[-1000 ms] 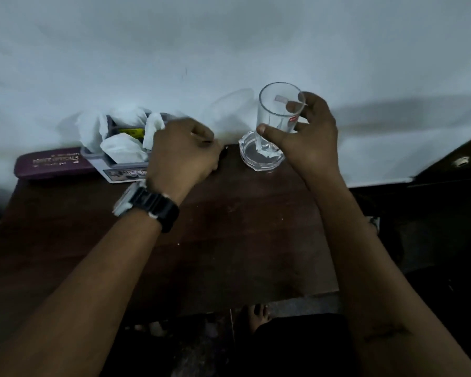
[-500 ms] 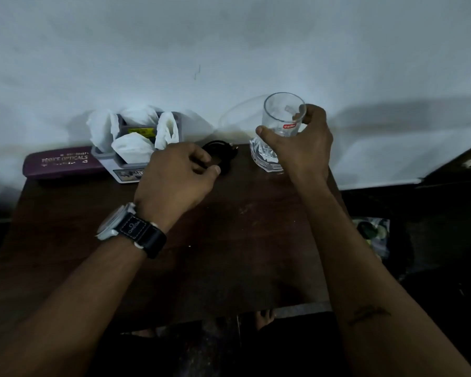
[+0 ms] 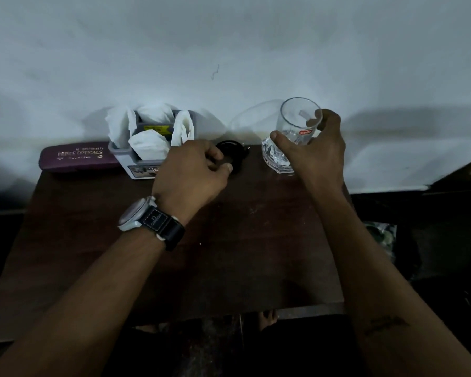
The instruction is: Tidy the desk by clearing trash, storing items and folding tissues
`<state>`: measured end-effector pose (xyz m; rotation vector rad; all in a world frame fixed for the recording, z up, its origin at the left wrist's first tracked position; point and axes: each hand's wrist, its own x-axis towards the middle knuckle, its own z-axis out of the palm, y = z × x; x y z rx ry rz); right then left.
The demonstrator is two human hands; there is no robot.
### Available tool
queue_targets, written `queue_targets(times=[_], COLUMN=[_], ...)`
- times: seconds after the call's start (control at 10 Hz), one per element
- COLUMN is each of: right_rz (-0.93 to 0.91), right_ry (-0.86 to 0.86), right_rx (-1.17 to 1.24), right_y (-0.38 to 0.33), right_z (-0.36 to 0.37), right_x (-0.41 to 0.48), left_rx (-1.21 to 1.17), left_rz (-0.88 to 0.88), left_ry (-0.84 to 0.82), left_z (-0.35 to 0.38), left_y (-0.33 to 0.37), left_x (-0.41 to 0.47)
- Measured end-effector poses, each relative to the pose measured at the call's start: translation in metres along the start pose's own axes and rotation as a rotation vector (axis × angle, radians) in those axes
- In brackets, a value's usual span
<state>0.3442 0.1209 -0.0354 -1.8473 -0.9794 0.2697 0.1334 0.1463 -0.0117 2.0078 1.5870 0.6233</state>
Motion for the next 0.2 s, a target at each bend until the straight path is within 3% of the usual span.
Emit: queue_targets(times=[0.1,0.2], right_rz=[0.015,0.033], right_ry=[-0.018,-0.039], right_rx=[-0.037,-0.084], right_y=[-0.0014,-0.0103], right_z=[-0.0009,-0.0023], right_x=[-0.0036,-0.0125], left_rx=[-0.025,0.015], left_rz=[0.02,0.146], left_ry=[-0.004,0.031], left_z=[-0.0001,-0.0002], left_y=[-0.0003,-0.0078], left_x=[0.0006,-0.0024])
